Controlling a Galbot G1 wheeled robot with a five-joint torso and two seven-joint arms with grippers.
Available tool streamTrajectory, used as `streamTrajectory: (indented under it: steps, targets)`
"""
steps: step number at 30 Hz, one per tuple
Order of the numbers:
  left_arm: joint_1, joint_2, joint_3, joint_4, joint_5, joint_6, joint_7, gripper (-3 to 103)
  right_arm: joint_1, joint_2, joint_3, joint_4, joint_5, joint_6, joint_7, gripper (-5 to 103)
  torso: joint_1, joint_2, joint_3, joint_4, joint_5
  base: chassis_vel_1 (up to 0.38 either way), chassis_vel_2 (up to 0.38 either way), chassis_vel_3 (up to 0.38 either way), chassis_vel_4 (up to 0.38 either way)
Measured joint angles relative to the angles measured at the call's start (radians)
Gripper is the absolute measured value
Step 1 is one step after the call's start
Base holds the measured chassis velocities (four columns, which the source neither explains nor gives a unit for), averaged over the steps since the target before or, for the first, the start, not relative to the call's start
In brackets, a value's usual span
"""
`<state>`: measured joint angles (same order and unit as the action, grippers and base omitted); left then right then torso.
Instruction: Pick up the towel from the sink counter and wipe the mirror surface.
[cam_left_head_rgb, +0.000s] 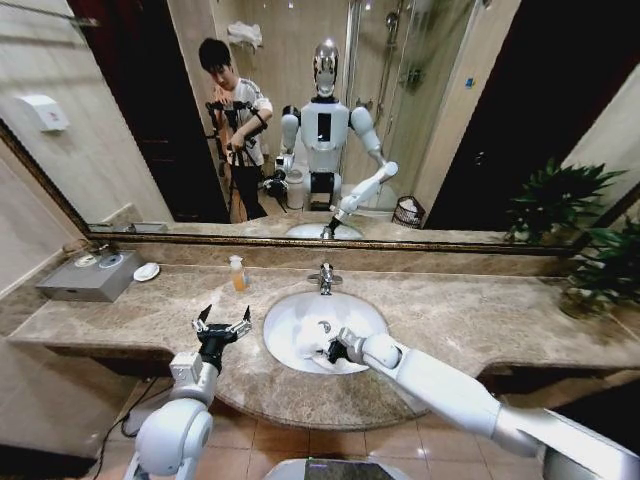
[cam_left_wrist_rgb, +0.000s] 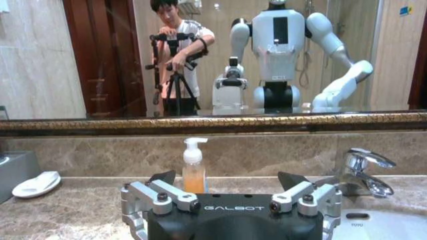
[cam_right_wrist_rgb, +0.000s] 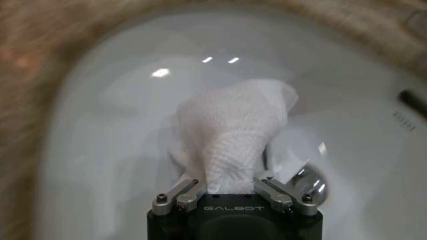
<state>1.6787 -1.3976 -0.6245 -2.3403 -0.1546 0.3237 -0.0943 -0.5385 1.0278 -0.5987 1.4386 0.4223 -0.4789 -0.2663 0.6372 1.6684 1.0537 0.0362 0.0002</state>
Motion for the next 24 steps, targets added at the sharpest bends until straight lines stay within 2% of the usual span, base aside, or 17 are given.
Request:
streamTrajectory:
  steps: [3,9,16,21,24]
  targets:
    - [0.0,0.0,0.0,0.0,0.0,0.0,0.0,100,0.031,0.045,0.037,-0.077,-0.003,0.021,0.012,10,0.0,0.0,0.0,0.0001,-0.0003,0.0,0.0,0.0,0.0]
    - [0.0,0.0,0.0,0.0,0.0,0.0,0.0,100,0.056,0.079,0.07,-0.136,-0.015,0.052,0.022,10,0.0,0.0,0.0,-0.0002,-0.0004,0.0,0.0,0.0,0.0]
    - [0.0,0.0,0.0,0.0,0.0,0.0,0.0,100,0.017,0.056,0.014,-0.059,-0.007,0.052,0.036,10,0.0,0.0,0.0,-0.0004,-0.0004,0.0,0.0,0.0,0.0]
    - [0.0,0.0,0.0,0.0,0.0,0.0,0.0,100,-0.004,0.013,-0.046,0.066,0.061,0.017,0.075,10,0.0,0.0,0.0,-0.0006,-0.0005,0.0,0.0,0.0,0.0]
    - [0.0,0.0,0.0,0.0,0.0,0.0,0.0,100,0.008,0.025,-0.059,0.079,0.087,0.011,0.1,10,0.0,0.0,0.0,-0.0005,-0.0005,0.0,0.0,0.0,0.0]
